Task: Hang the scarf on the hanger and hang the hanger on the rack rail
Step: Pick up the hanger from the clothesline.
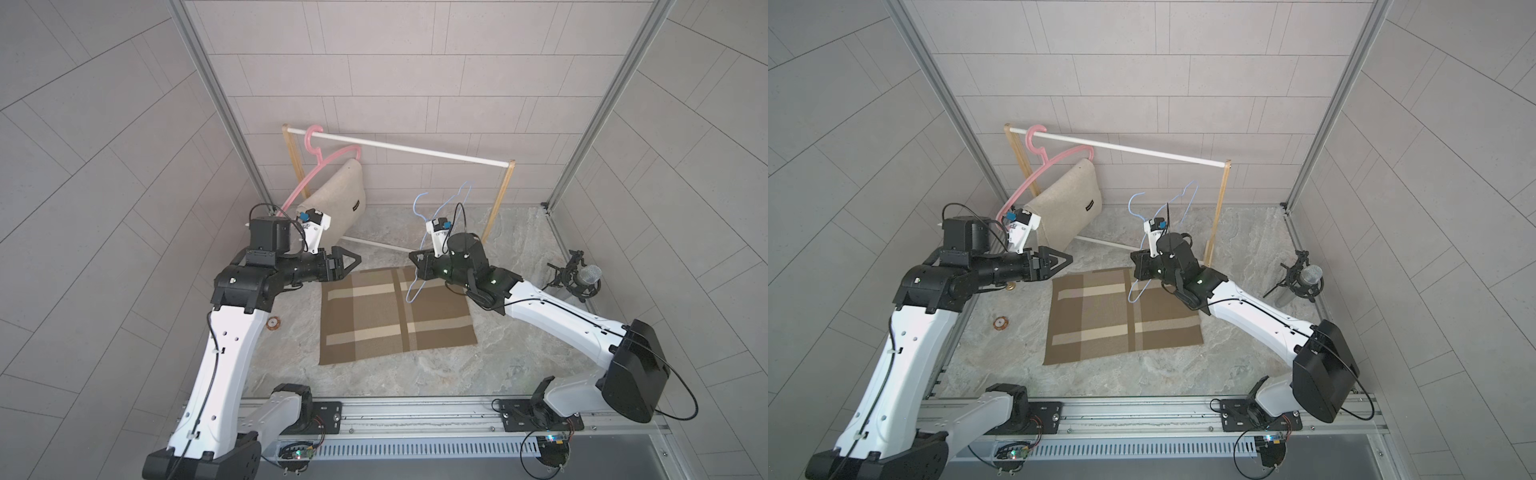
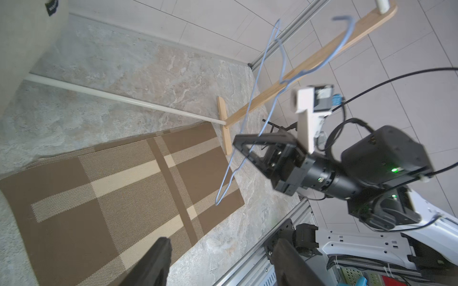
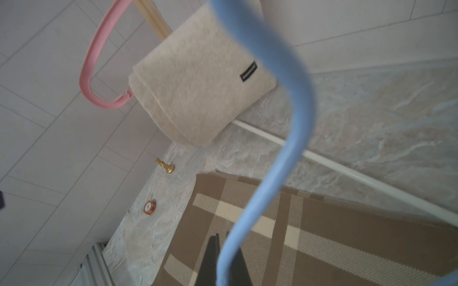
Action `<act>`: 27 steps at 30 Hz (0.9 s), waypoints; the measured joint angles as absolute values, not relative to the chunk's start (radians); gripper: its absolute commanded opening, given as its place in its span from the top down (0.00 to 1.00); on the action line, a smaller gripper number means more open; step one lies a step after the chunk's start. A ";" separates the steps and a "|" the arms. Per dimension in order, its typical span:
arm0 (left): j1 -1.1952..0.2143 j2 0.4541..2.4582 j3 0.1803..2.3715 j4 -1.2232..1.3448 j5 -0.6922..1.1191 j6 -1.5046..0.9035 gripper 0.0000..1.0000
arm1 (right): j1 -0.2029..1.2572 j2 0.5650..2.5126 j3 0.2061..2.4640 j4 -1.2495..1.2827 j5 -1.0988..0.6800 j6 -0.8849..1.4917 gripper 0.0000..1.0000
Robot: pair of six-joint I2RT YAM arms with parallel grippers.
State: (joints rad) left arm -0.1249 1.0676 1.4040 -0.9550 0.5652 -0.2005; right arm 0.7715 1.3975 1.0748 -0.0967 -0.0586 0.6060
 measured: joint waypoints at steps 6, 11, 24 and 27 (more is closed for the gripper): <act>-0.259 1.083 1.445 -0.927 0.540 -0.245 0.33 | 0.883 1.364 1.001 -0.150 0.015 0.614 1.00; -0.347 1.147 1.475 -0.884 0.488 -0.292 0.37 | 0.949 1.357 0.984 -0.168 0.061 0.632 1.00; -0.473 1.292 1.514 -0.834 0.374 -0.339 0.89 | 1.035 1.330 0.947 -0.175 0.084 0.657 1.00; -0.477 1.303 1.514 -0.831 0.354 -0.333 1.00 | 1.034 1.319 0.947 -0.189 0.088 0.655 0.93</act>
State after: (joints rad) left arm -0.4774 1.3033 1.5143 -0.8314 0.3538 -0.3328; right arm 1.0344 1.3193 0.9466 -0.1890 0.0875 0.6548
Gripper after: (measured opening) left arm 0.065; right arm 0.051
